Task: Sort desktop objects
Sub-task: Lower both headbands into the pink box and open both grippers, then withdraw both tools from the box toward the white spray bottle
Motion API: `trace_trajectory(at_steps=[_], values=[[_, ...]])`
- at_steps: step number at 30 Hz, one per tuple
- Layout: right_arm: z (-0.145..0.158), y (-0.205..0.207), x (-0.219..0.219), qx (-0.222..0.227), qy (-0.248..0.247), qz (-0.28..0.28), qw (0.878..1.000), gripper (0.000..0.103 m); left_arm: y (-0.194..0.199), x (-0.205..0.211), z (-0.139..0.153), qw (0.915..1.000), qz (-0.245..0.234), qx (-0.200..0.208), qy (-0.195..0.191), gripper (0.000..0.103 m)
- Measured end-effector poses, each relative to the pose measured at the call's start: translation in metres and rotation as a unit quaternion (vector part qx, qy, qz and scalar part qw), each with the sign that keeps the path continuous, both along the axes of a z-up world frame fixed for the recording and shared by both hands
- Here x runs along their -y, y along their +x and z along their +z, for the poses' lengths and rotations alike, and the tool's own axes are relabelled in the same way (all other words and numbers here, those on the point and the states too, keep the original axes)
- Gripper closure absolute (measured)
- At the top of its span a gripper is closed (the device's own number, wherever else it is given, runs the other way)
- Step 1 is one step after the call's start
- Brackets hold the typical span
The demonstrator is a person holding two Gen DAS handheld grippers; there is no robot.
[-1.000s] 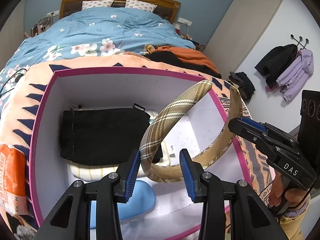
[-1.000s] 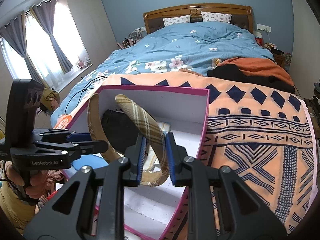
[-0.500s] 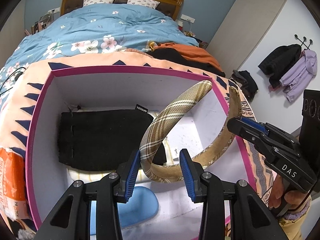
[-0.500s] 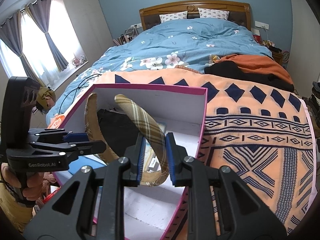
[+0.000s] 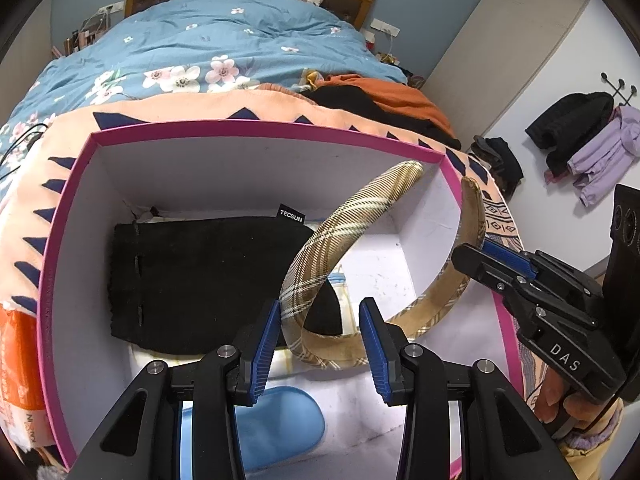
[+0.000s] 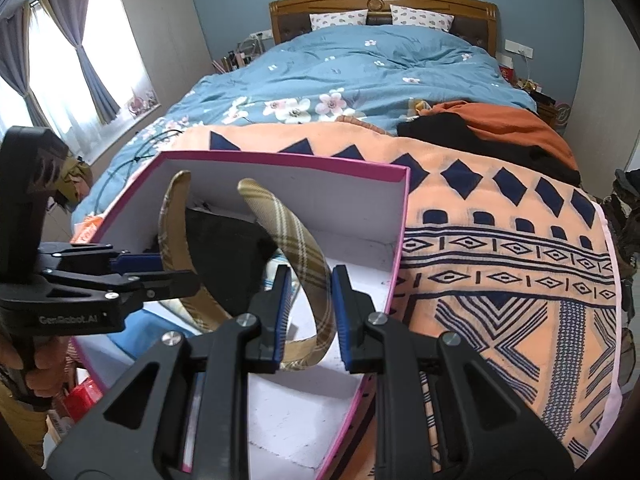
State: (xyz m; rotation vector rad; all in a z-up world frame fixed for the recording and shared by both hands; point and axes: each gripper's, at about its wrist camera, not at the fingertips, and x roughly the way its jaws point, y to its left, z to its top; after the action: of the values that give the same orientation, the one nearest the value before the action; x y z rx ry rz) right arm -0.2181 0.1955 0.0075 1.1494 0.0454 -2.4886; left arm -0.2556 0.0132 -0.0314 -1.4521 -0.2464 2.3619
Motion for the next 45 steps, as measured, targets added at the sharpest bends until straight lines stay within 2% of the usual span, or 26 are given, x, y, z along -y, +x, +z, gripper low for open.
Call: trace_trajectory(at_steps=[6, 11, 20, 23, 26, 31, 36, 40, 43, 45], values=[[-0.002, -0.007, 0.004, -0.010, 0.030, -0.007, 0.999, 0.080, -0.010, -0.002, -0.005, 0.9999, 0.006, 0.011, -0.004, 0.063], [-0.005, -0.012, 0.003, -0.012, 0.035, -0.013, 0.999, 0.080, -0.017, -0.002, -0.010, 0.9997, 0.012, 0.018, -0.007, 0.063], [-0.001, 0.003, -0.005, -0.025, 0.009, -0.010, 1.000, 0.080, -0.015, 0.000, -0.012, 0.9997, 0.013, 0.023, -0.004, 0.061], [0.002, 0.011, -0.005, -0.030, 0.003, -0.003, 1.000, 0.078, -0.011, -0.003, -0.012, 0.9997, 0.006, 0.025, -0.001, 0.061], [0.002, 0.021, -0.008, -0.032, -0.004, 0.002, 0.999, 0.072, -0.009, -0.006, -0.013, 0.9996, 0.000, 0.029, -0.004, 0.060], [-0.001, 0.031, -0.016, -0.028, -0.023, 0.006, 0.999, 0.072, -0.007, -0.013, -0.019, 0.9989, -0.004, 0.046, -0.007, 0.059], [-0.003, 0.038, -0.026, -0.024, -0.037, 0.004, 0.999, 0.071, -0.011, -0.023, -0.025, 0.9967, -0.015, 0.075, 0.026, 0.059], [-0.001, 0.048, -0.031, -0.023, -0.052, 0.010, 0.998, 0.070, -0.009, -0.025, -0.020, 0.9983, -0.002, 0.056, 0.015, 0.059], [0.004, 0.064, -0.038, -0.036, -0.070, 0.021, 0.997, 0.059, 0.003, -0.023, -0.015, 0.9988, -0.010, 0.041, 0.024, 0.059], [0.008, 0.074, -0.043, -0.044, -0.084, 0.029, 0.995, 0.058, 0.017, -0.020, -0.007, 0.9995, -0.015, 0.014, 0.022, 0.059]])
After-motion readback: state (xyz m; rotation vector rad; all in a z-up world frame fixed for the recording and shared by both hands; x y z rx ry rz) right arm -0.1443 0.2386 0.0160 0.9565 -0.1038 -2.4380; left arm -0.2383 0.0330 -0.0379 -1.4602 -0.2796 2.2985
